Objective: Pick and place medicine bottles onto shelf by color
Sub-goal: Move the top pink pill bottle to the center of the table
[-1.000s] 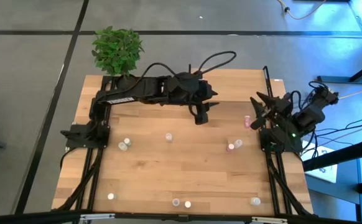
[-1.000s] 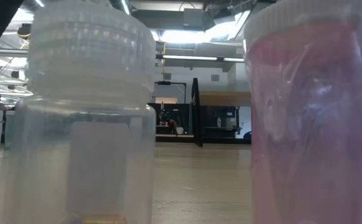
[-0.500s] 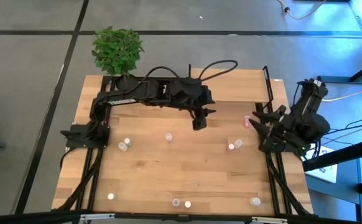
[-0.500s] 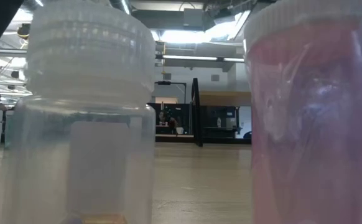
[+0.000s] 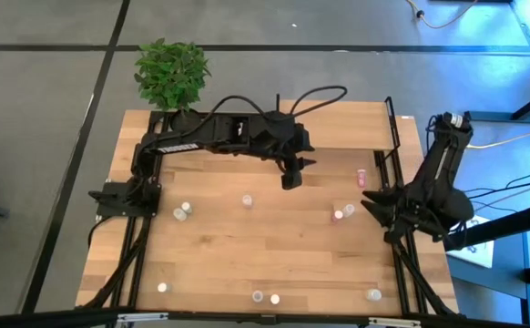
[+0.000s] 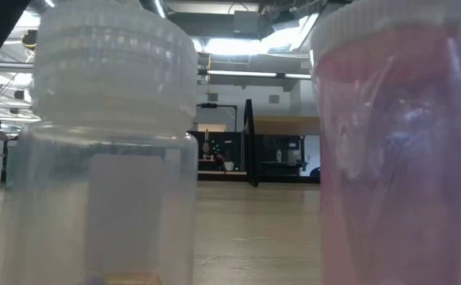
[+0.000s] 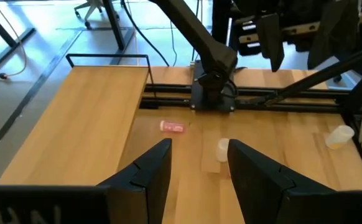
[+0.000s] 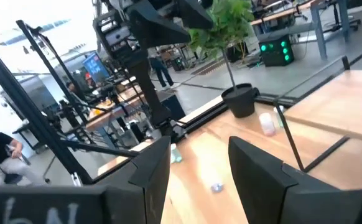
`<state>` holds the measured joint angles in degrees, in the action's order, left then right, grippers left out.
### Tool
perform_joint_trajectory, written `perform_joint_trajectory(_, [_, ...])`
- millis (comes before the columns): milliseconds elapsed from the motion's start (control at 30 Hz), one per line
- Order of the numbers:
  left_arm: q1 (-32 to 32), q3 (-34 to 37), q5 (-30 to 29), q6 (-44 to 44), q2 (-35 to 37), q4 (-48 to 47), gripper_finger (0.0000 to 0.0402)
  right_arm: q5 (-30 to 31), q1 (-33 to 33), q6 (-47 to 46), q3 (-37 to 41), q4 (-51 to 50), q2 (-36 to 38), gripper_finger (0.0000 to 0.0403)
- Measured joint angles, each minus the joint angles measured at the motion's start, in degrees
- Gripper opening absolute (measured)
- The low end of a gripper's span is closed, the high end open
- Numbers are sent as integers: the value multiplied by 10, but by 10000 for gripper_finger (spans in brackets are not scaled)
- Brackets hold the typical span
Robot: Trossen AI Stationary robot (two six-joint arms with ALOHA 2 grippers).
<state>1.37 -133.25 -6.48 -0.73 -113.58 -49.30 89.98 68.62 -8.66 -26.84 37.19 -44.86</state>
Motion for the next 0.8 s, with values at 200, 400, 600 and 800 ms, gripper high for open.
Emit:
perform_joint_trajectory(200, [0, 0, 0, 17, 0, 0, 151, 0, -2, 45, -4, 3, -2, 165])
perform_joint_trajectory(400, [0, 0, 0, 28, 0, 0, 151, -7, -2, 19, -4, 3, -7, 165])
perform_joint_trajectory(600, [0, 0, 0, 30, 0, 0, 151, -205, -15, -2, -4, 6, 14, 165])
perform_joint_trajectory(800, [0, 0, 0, 39, 0, 0, 151, -424, -81, -48, -4, 7, 30, 165])
